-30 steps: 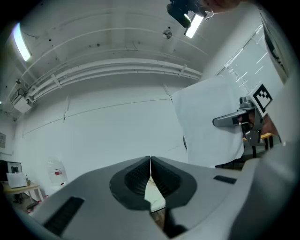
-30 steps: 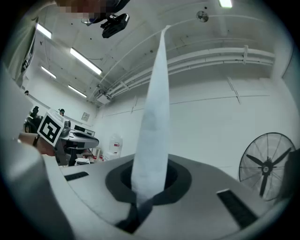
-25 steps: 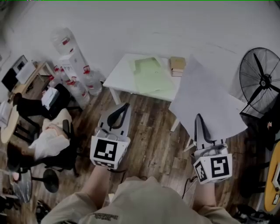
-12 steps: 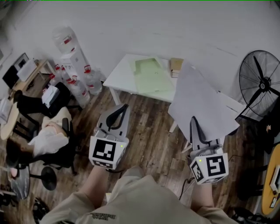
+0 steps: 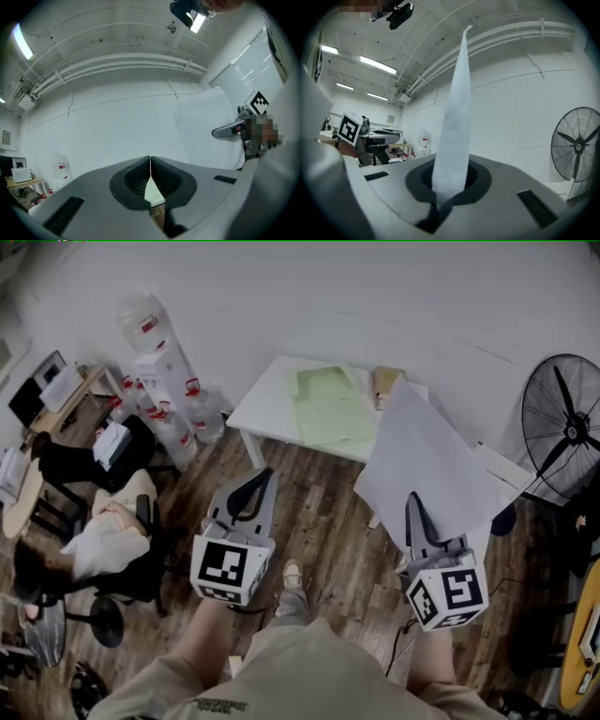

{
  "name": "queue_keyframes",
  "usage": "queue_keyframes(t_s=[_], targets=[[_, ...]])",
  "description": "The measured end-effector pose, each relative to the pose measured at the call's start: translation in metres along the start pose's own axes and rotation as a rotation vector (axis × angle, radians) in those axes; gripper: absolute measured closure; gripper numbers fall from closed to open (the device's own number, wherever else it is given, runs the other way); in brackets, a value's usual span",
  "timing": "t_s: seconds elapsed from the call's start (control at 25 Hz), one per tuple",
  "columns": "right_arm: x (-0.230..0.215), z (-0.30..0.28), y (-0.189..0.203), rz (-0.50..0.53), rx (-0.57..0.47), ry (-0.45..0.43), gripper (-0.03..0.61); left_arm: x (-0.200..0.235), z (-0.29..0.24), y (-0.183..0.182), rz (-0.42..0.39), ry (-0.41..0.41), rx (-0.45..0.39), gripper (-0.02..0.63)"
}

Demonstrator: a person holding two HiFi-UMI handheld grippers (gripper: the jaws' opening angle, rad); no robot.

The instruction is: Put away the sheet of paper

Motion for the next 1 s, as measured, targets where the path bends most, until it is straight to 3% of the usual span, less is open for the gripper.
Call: queue_keyframes(t_s=[0.4,0.64,1.0], targets=[[-0.02,-0.088,0.038,-0.032,0.064,0.02,0.555,0.045,-0.06,0.035,0.021,0.007,0.016,0.592],[-0.032,-0.158,0.062,-0.21,0.089,0.013,0.555,0.088,-0.113,0.061,0.039,0.027,0.031,0.592],[-0.043,-0.273,0.112,-0.337,0.161,0.082,0.555,0.161,-0.189,0.112,0.066,0.095,0.085,0.592]])
Point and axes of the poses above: the fingertips, and each gripper's own axes: z backward along the fingers, x to its left, y out of its underside, the point moved 2 cm from there along z, backward along the fingers, and after that the axes turned 9 degrees about -x, right-handed, at the moved point
